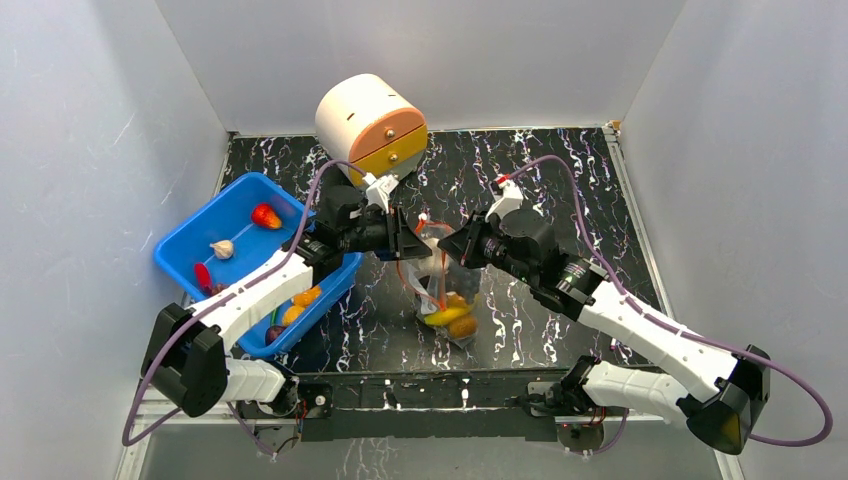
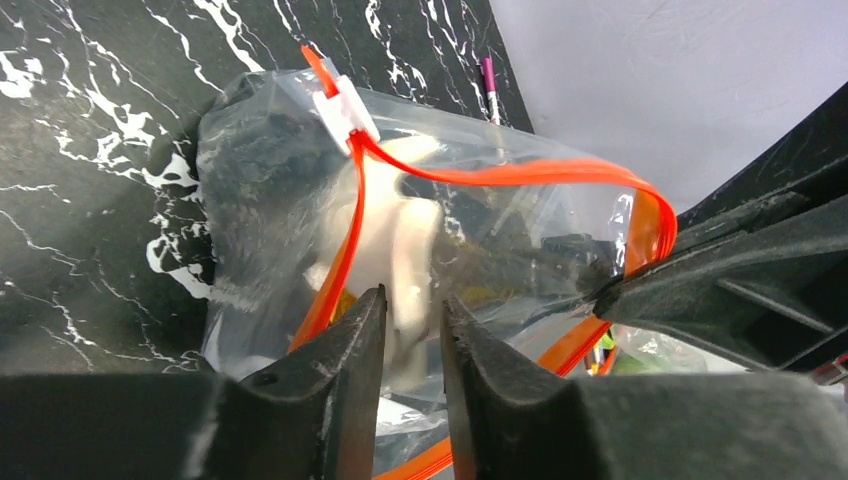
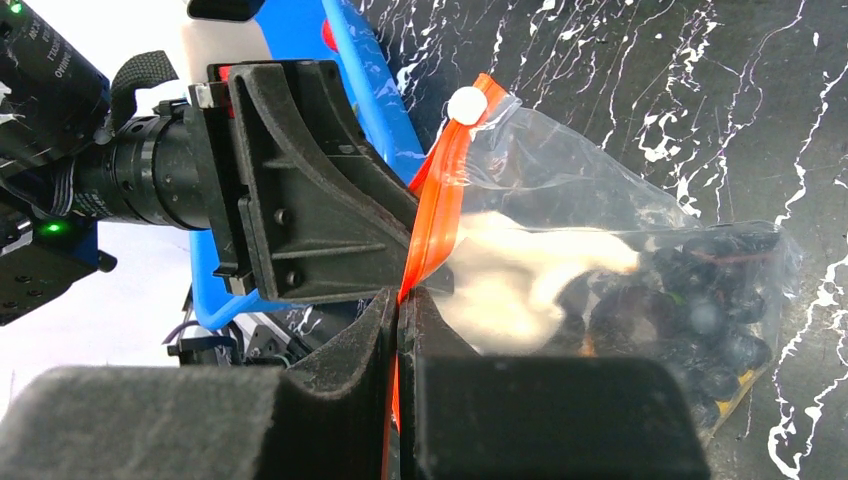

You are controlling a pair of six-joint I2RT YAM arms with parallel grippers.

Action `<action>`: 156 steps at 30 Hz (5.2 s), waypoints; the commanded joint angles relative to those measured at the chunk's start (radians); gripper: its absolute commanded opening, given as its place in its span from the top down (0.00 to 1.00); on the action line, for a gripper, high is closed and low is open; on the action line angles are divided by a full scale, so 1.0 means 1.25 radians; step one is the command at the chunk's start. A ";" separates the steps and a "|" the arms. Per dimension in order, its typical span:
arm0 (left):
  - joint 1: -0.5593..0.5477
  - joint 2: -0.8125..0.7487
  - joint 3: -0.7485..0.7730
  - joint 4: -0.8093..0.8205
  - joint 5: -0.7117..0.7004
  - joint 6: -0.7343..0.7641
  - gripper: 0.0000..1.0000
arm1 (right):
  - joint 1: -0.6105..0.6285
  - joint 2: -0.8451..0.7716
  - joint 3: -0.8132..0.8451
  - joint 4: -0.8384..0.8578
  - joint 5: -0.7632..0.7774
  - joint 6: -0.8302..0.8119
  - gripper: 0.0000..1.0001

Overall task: Place the food in the zip-top bag and seal the zipper
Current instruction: Place the fake vegetable in the zipper food storage bag, then zip the zipper food storage bag at the center of the board.

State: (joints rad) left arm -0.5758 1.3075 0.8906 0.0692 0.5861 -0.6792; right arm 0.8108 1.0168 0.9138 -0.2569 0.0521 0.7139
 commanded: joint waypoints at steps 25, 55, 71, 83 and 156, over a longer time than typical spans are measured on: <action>-0.015 -0.339 0.049 -0.302 0.133 1.012 0.42 | 0.002 -0.009 0.258 -0.241 -0.246 -0.461 1.00; -0.014 -0.305 -0.033 -0.429 0.309 1.265 0.45 | 0.003 0.010 0.198 -0.232 -0.479 -0.525 1.00; -0.014 -0.312 -0.033 -0.424 0.359 1.270 0.48 | 0.002 0.030 0.225 -0.248 -0.455 -0.572 1.00; -0.015 -0.323 -0.064 -0.335 0.353 1.181 1.00 | 0.003 0.029 0.211 -0.237 -0.411 -0.584 1.00; -0.013 -0.274 0.037 -0.302 0.228 0.795 0.58 | 0.022 -0.007 0.014 0.091 -0.452 -0.866 1.00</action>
State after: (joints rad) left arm -0.5915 0.9733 0.9684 -0.3595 0.8345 0.3336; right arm 0.8379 1.0451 0.9367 -0.2630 -0.5167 -0.4011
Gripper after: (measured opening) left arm 0.416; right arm 0.009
